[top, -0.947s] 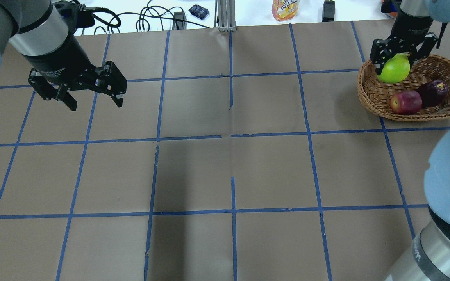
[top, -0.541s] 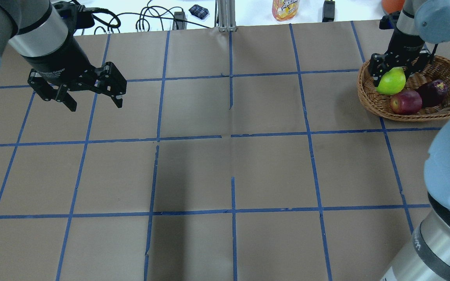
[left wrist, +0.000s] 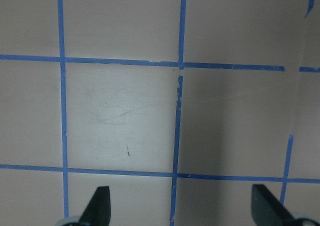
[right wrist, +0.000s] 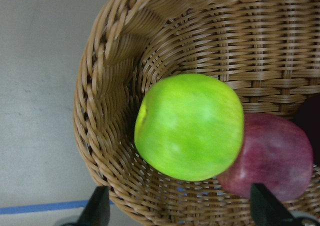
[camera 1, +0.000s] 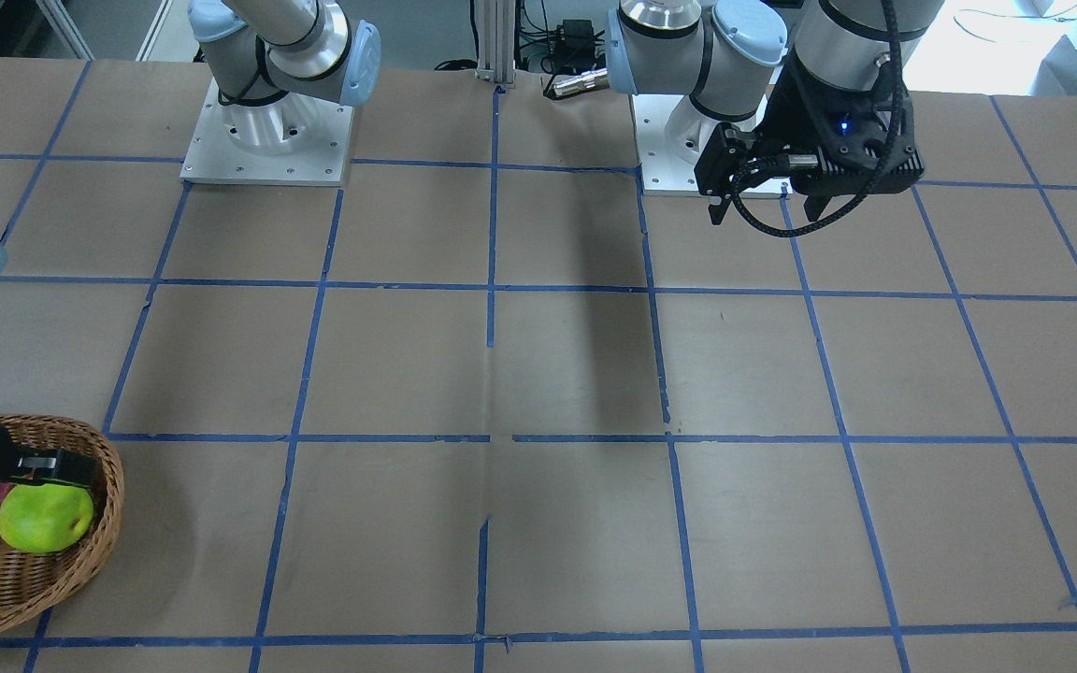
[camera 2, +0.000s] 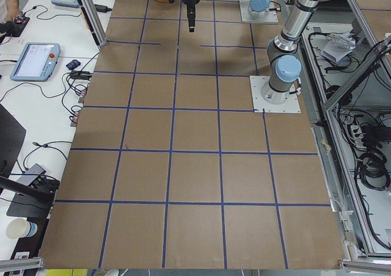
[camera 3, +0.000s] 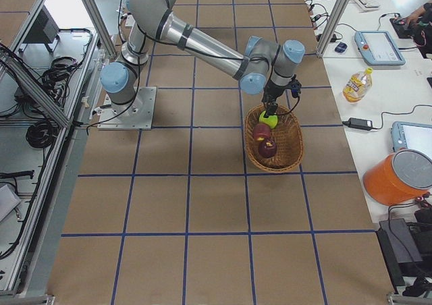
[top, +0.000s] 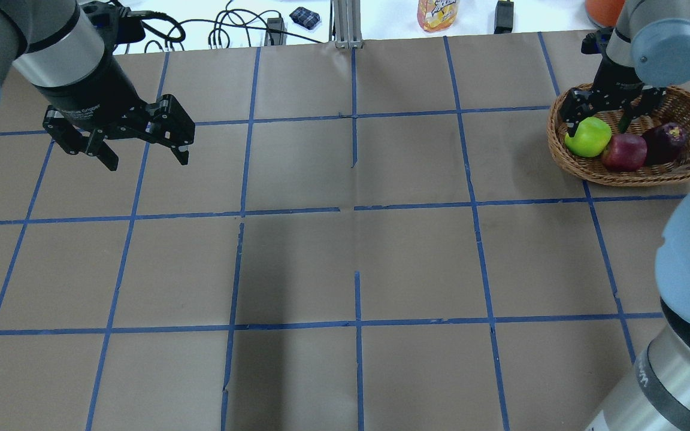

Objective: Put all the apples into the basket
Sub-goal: 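Open the right gripper to drop the green apple in the basket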

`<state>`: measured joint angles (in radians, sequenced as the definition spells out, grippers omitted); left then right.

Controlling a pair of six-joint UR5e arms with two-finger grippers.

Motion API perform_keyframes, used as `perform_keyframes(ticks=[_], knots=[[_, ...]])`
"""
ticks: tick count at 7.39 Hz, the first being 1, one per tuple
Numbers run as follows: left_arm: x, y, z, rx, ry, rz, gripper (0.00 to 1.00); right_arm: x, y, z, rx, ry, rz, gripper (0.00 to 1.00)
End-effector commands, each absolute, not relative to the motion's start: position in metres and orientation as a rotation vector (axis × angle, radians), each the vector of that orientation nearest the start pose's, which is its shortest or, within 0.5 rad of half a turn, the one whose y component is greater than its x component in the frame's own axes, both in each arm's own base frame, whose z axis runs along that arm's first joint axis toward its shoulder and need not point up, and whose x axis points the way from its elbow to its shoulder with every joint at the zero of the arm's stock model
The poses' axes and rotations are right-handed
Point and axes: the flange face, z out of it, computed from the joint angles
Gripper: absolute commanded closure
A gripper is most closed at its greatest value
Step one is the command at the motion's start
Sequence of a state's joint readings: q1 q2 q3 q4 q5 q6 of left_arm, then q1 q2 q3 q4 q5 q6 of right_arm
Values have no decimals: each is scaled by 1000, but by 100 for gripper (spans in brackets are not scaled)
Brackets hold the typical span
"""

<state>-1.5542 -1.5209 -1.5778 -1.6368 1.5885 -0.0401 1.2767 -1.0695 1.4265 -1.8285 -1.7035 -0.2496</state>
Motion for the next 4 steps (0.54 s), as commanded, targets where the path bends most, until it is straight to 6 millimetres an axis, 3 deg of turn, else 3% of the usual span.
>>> perform_keyframes(ticks=[1, 3, 4], knots=[[-125, -469, 503, -93, 3123, 33, 0, -54, -633, 382, 80, 3205, 112, 0], [-125, -470, 503, -93, 3123, 31, 0, -18, -582, 456, 210, 3103, 76, 0], [-125, -470, 503, -96, 3123, 31, 0, 18, -554, 486, 161, 3106, 84, 0]])
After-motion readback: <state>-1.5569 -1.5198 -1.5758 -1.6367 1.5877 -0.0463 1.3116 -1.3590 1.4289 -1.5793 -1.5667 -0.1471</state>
